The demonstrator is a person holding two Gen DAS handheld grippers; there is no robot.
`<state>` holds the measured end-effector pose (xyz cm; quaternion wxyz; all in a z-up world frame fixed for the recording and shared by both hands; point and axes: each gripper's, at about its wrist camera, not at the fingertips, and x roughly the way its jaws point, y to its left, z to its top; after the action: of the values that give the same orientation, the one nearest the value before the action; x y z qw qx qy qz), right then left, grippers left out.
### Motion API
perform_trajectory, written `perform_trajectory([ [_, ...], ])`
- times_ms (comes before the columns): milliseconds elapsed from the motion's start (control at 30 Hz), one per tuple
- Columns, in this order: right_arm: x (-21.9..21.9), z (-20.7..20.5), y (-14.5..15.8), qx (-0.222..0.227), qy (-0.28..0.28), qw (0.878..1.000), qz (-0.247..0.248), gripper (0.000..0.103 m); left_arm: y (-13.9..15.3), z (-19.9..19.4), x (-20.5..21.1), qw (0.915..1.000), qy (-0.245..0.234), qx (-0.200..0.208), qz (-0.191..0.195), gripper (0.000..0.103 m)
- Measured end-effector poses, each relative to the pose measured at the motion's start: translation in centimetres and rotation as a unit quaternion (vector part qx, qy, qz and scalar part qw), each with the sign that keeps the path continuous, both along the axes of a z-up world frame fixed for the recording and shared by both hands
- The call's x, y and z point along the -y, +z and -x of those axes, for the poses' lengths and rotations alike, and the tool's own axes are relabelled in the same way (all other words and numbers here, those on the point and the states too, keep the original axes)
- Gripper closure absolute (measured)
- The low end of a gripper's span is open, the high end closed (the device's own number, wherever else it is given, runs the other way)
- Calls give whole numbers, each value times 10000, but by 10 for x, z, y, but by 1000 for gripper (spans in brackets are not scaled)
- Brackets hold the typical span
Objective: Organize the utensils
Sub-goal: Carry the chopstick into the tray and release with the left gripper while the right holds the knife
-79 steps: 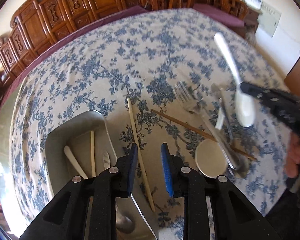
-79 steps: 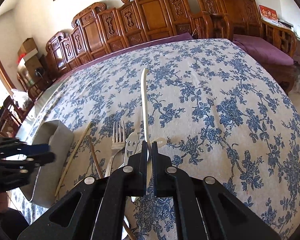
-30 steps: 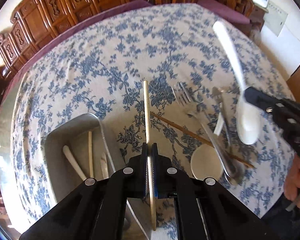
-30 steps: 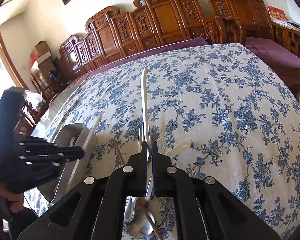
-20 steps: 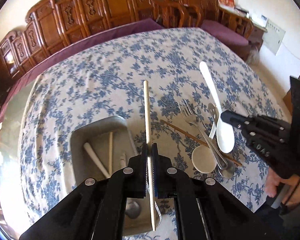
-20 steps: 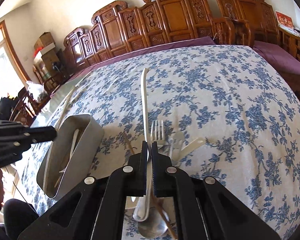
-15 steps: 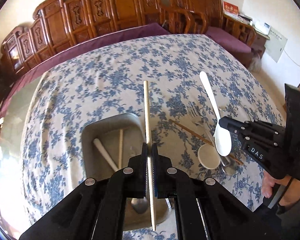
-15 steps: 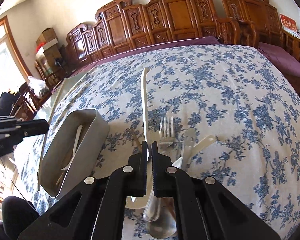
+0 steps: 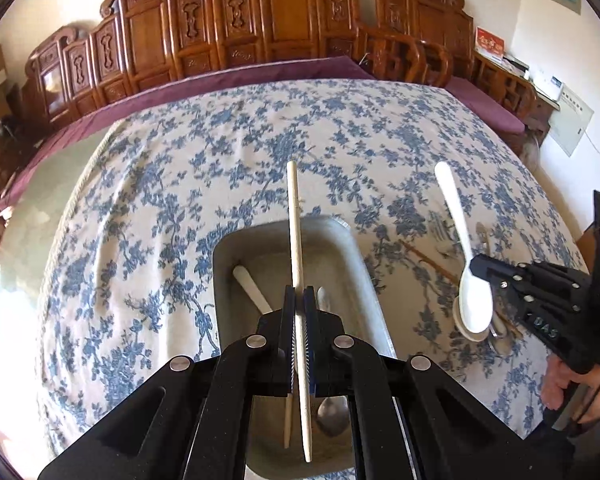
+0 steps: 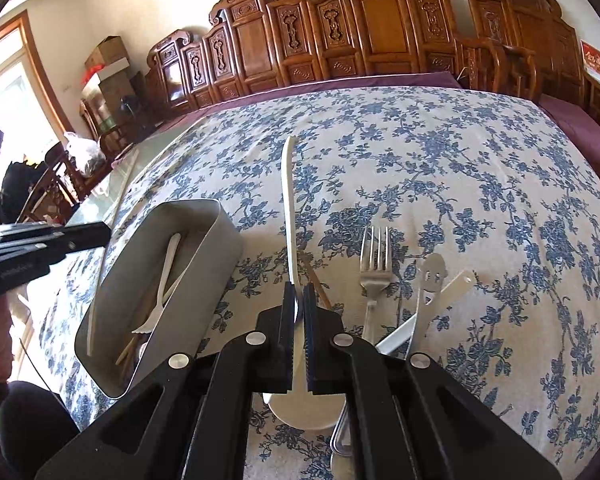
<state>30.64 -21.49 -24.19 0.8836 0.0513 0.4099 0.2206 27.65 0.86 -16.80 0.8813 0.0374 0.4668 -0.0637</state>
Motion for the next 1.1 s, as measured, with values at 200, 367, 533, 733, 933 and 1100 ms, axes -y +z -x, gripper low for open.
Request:
perform_trajectory([
  [200,-9,-1,-2,-6,123,9999,36,98,-27,2,-11,9999,94,-53,133,100],
  [367,-14,1,-2,-11,226,9997,63,98,-43,4,-18,9992,167,-111,359,100],
  [533,-17,0,-3,-27,263,9996,58,98,-54,1,-13,9994,59,-196,271,100],
  [733,-25,4,-1,18,351,9994,72,98,-62,-1,-10,9993,-27,-314,224,100],
  [933,-35,10,3,80,495,9987,66,98,-65,-2,-13,9989,5,-398,255,99],
  [1100,-44,21,11,181,631,9978,27,98,-58,1,-17,9990,44,-309,332,99],
])
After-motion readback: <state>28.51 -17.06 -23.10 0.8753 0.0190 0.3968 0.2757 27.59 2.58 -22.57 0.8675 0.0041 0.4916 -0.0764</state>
